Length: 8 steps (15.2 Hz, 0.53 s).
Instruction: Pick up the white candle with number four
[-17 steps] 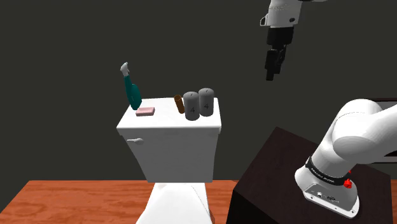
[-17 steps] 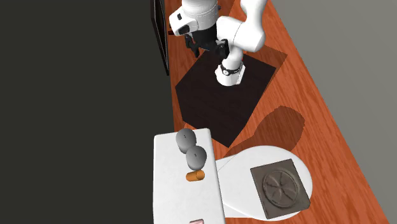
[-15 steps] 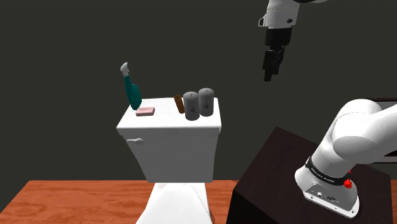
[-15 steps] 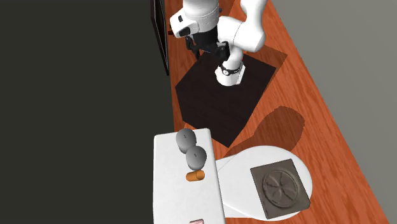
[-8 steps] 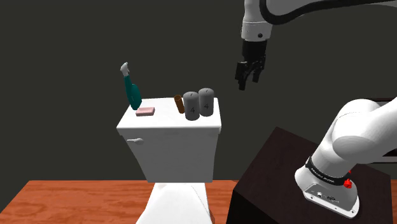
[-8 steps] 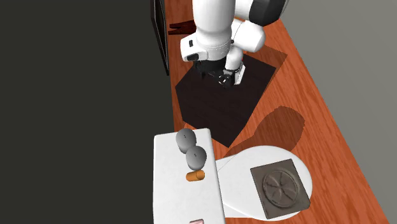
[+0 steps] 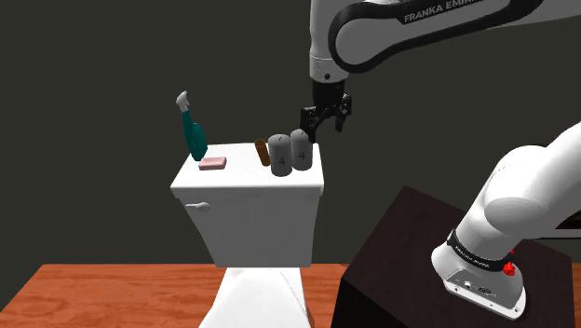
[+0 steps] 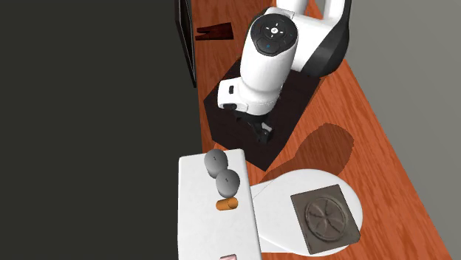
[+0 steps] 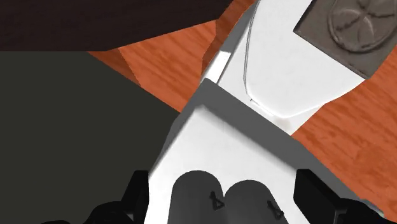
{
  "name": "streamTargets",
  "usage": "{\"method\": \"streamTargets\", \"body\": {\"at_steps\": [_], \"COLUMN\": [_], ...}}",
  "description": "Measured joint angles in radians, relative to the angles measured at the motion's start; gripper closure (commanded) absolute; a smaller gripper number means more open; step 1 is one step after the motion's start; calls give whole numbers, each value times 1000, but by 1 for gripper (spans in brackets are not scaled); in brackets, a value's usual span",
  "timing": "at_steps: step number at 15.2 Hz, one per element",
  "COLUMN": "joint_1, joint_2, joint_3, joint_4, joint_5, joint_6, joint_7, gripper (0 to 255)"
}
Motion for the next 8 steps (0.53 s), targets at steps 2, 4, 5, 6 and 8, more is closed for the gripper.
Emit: {"method": "streamTargets", "body": {"at_steps": [2,4,5,6,8], "joint_1": [-15,-27,-34,-37,-41], "joint_2": [78,147,191,233,315], "joint_3": [38,72,86,102,124], "joint_4": [37,82,113,148,214], "joint_5": [-34,-76,-103,-130,-191], "joint_6": [52,83,98,103,114], "joint_7": [87,177,223,273,368], "gripper": [0,0,0,0,0]}}
